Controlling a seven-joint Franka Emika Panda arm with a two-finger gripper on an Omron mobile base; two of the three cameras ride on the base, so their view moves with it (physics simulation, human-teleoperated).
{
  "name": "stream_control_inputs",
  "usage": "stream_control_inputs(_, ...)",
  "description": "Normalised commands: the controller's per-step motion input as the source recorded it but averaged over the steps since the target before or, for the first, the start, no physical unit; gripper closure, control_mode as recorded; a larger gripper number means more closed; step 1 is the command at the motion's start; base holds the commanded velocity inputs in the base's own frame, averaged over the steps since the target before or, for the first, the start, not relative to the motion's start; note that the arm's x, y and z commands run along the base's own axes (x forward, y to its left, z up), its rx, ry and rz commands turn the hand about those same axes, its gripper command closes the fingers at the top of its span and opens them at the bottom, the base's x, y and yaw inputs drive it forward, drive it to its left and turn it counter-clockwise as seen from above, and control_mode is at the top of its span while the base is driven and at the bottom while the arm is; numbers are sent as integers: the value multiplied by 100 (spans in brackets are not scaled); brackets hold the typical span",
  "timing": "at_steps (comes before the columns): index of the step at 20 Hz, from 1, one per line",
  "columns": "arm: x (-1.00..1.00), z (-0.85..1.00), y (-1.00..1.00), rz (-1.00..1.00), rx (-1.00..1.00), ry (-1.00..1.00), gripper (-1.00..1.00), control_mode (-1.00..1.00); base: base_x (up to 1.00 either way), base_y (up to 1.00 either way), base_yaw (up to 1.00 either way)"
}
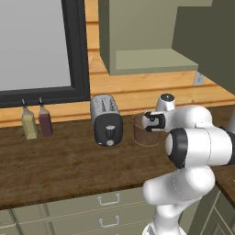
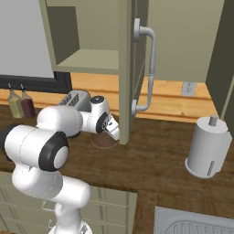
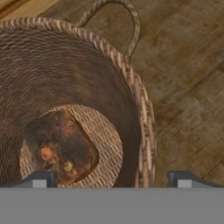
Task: Open the cabinet, pick up the bread from the cabinet and place it in the basket. Then move the basket to the dining counter.
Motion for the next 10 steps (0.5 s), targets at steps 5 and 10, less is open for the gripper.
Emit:
stream_control_inputs(5, 1, -61, 0, -6, 4, 6, -100, -100, 0, 0, 0)
stream_control_inputs(10, -13, -72, 5, -4, 4, 4, 100, -100, 0, 0, 0)
